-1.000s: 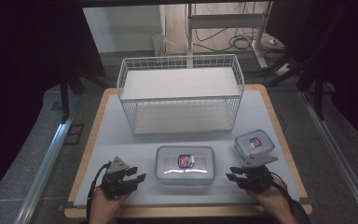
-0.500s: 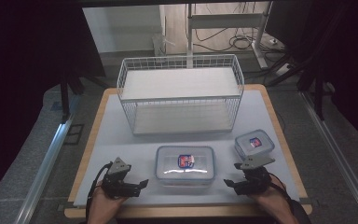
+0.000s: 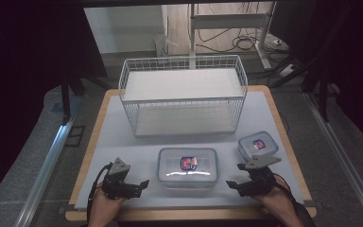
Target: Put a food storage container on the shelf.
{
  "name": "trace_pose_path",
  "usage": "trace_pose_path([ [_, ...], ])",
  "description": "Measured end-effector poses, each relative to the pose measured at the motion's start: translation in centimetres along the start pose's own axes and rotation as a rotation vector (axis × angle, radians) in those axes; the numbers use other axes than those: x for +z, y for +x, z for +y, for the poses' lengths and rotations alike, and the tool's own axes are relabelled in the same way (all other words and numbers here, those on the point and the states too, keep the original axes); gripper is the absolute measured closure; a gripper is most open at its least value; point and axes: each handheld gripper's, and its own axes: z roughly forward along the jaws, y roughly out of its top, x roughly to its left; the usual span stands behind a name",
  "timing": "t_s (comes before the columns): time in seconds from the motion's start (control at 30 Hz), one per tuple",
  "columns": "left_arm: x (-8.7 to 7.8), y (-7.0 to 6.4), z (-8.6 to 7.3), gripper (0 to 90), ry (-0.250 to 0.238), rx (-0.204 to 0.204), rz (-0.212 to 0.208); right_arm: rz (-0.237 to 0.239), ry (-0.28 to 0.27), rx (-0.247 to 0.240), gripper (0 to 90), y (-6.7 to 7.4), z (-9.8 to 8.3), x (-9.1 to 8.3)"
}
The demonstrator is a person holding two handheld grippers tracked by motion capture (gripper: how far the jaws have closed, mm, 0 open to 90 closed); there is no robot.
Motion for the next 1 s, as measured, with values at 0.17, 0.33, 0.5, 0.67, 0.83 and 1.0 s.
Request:
trace_pose_path([
  [0.17, -0.2, -0.1, 0.8, 4.6, -0.012, -0.021, -0.041, 0.032, -0.013, 0.042, 24.2, -0.3, 0.6, -0.2],
  [0.33, -0.3, -0.2, 2.2, 5.7, -0.028, -0.055, -0.139, 0.091, 0.0, 0.117, 31.3, -0.7, 1.7, -0.2],
  [0.5, 0.1, -0.1, 3.6, 10.8, -0.026, -0.08, -0.205, 0.127, 0.016, 0.145, 34.8, -0.8, 2.3, 0.2],
  [0.67, 1.4, 0.5, 4.8, 20.1, -0.011, -0.125, -0.302, 0.182, 0.021, 0.193, 34.1, -1.1, 3.8, 1.5],
  [0.83, 3.4, 0.6, 5.7, 19.9, 0.043, -0.137, -0.394, 0.22, 0.039, 0.232, 30.5, -1.4, 4.5, 2.8],
  [1.0, 4.5, 0.4, 6.1, 19.3, 0.087, -0.142, -0.413, 0.276, 0.074, 0.296, 25.0, -1.6, 4.8, 4.1],
])
